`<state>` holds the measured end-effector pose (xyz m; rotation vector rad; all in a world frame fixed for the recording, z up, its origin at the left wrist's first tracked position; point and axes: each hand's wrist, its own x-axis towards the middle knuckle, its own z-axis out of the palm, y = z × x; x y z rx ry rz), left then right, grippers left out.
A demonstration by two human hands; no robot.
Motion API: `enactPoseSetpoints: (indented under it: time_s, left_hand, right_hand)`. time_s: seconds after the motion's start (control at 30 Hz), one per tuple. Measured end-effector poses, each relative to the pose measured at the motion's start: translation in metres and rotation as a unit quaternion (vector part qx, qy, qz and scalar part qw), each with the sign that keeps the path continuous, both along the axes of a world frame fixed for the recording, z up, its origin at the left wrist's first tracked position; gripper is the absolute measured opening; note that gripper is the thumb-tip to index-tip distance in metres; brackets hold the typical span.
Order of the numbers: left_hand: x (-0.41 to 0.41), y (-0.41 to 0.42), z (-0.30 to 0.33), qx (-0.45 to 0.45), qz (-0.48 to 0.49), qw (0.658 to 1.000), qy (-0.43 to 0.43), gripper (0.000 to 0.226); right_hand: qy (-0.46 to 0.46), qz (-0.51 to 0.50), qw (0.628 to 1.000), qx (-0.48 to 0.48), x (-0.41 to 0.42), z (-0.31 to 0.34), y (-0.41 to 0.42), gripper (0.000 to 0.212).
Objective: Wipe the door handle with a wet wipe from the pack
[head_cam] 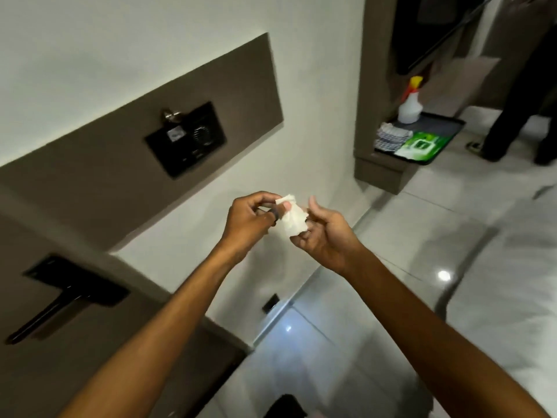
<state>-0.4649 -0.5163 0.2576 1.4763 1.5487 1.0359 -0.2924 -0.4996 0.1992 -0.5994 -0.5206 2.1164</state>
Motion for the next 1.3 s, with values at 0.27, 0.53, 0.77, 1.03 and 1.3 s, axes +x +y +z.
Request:
enactPoseSetpoints:
  time_s: [0.27,0.53,0.77,1.03,1.3]
  left_hand:
    - [0.131,0.133,-0.034,-0.063,-0.016,0.995,-0.074,0.005]
    - [0.257,0.306,-0.107,0.003,-0.03,0.997,0.068,0.033]
    - [0.365,0.421,-0.177,0.094,-0.06,0.924,0.365,0.059]
    - [0.457,0.509,-0.214,0.018,-0.03,0.93,0.367,0.063]
    - [0.504,0.552,-0.223,-0.044,0.0,0.907,0.419,0.062]
  right_hand:
    - [-0.314,-0.181,0.922,0.139,0.145,-0.009,0.114,0.017]
    - [-0.406,-0.188,0.89,0.084,0.288,-0.038,0.271,0.019]
    - [-0.552,-0.194,0.81,0.03,0.418,-0.074,0.423,0.017]
    - [-0.673,-0.124,0.728,0.049,0.517,-0.123,0.571,0.028]
    - [-0.702,-0.014,0.702,0.116,0.555,-0.163,0.663,0.033]
